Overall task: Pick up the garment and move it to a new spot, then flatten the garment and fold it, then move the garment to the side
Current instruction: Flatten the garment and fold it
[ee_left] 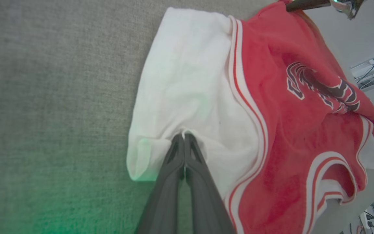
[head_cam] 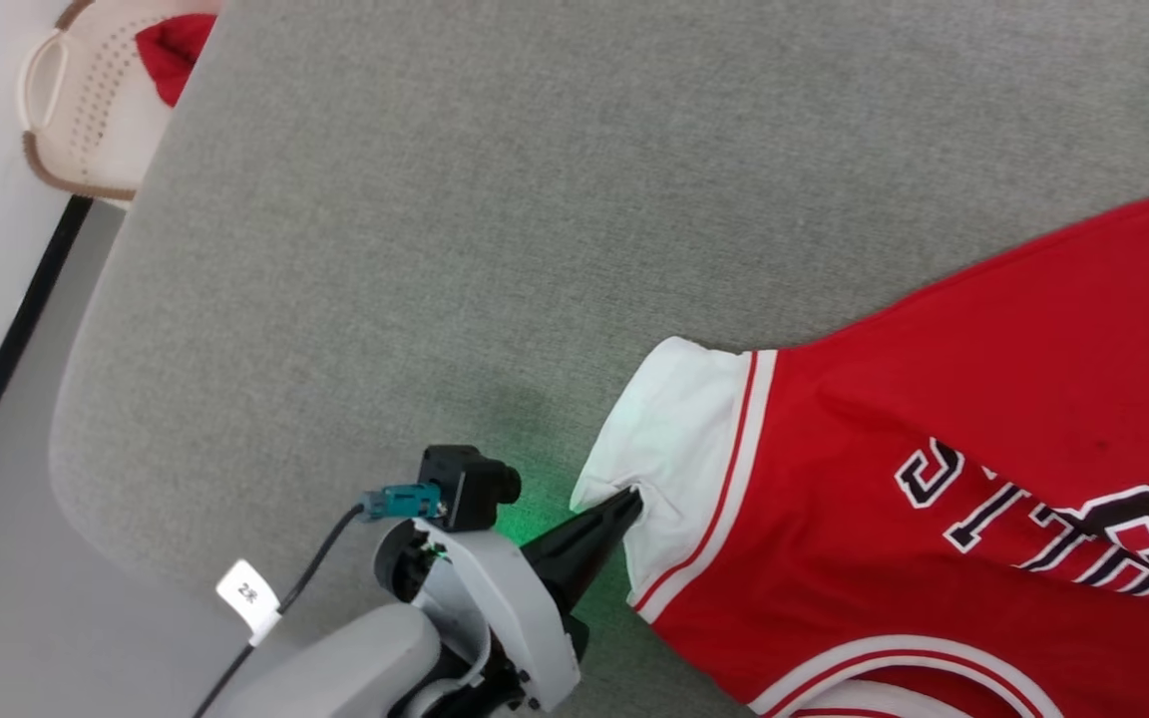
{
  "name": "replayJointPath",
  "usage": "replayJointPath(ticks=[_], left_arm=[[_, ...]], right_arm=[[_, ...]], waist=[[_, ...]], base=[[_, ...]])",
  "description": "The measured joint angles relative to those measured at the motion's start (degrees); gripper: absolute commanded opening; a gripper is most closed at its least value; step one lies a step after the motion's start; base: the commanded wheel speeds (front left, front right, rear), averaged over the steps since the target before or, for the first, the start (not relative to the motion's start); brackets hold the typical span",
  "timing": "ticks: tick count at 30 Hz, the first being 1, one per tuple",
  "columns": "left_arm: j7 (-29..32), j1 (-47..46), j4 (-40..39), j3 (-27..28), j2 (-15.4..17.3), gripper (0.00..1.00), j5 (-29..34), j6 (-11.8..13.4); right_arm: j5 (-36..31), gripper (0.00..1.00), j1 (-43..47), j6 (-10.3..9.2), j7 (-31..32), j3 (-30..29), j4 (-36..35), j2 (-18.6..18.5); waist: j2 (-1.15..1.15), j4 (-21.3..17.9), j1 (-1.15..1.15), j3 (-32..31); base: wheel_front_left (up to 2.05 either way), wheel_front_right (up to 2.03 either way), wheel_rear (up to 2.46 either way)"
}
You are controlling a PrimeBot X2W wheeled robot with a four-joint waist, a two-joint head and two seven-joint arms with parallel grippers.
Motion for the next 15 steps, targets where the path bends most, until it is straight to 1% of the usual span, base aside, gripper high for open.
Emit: replayJointPath(ticks=[4,8,11,13,15], left_arm=[[1.8,-1.0,-1.0,0.6,2.4,0.00,-0.4,0.3],[4.5,-3.7,-3.3,1.8,6.6,0.00,-0.2,1.7],[6.8,-6.9,-5.5,2.8,10.1,0.00,1.1,2.9],[8.8,-9.5,-6.8,3.5,12.4,0.00,1.9,3.6],[10.9,-12.0,-7.8,4.4,14.5,0.00,2.1,3.8]], right_arm=[[-0.5,0.00,-0.6,0.00,-0.7,-0.4,1.5,2.2],[-0.5,0.00,-0.7,0.00,-1.9,-0.4,1.2,4.2],[0.0,0.00,-1.4,0.00,-3.4,-0.1,-1.0,5.3],[0.3,0.00,-2.1,0.00,-4.3,0.6,-3.1,5.3],[0.4,0.00,-2.3,0.00,-5.9,1.1,-5.0,5.1]], waist=[[0.00,-1.4,0.00,-1.2],[0.00,-3.3,0.00,-2.8],[0.00,-4.9,0.00,-4.2],[0.00,-6.1,0.00,-5.3],[0.00,-7.4,0.00,-6.4]], base=[[0.00,0.00,0.00],[0.00,0.00,0.00],[0.00,0.00,0.00],[0.00,0.00,0.00],[0.00,0.00,0.00]])
